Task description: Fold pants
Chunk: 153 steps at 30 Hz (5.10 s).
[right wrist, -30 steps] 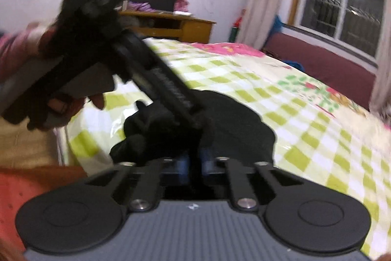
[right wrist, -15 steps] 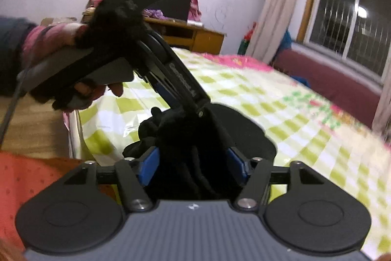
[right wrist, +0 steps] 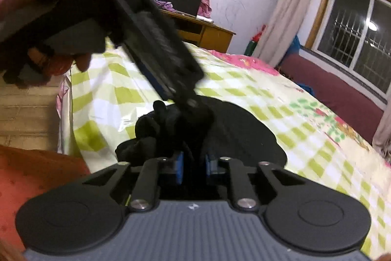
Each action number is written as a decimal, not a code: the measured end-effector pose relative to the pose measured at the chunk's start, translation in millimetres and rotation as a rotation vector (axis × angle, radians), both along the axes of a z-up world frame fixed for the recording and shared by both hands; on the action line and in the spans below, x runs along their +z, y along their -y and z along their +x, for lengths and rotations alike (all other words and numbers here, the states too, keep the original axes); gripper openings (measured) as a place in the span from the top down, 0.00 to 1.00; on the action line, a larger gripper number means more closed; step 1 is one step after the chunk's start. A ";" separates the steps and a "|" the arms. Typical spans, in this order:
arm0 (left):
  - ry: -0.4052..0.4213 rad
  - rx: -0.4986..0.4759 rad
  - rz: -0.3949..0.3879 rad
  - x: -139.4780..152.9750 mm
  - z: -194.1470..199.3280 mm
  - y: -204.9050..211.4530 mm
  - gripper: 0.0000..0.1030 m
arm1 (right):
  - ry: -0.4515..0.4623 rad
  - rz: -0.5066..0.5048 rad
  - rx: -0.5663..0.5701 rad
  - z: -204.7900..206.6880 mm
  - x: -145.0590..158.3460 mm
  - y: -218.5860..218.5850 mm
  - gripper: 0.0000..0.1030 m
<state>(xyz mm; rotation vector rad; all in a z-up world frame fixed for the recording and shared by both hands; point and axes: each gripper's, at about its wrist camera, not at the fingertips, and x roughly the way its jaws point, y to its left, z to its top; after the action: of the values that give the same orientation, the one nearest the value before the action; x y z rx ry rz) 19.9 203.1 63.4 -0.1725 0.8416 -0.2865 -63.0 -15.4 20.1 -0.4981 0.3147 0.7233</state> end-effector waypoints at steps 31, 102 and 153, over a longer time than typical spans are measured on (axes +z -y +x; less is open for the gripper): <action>-0.056 -0.114 0.003 17.8 -25.2 -11.8 0.03 | 0.104 0.024 0.153 -13.8 2.4 -3.3 0.23; 0.011 0.132 0.126 -38.4 13.8 -40.2 0.32 | -0.466 0.341 -0.365 106.8 5.8 53.0 0.44; 0.151 0.012 0.093 -16.2 84.9 93.0 0.03 | -0.286 0.373 -0.548 153.9 32.7 193.7 0.55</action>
<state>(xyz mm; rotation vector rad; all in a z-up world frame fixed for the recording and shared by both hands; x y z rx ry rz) 104.8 110.1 47.2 -0.0678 0.7023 -0.2448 90.9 -209.1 52.8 0.0563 0.5443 0.3004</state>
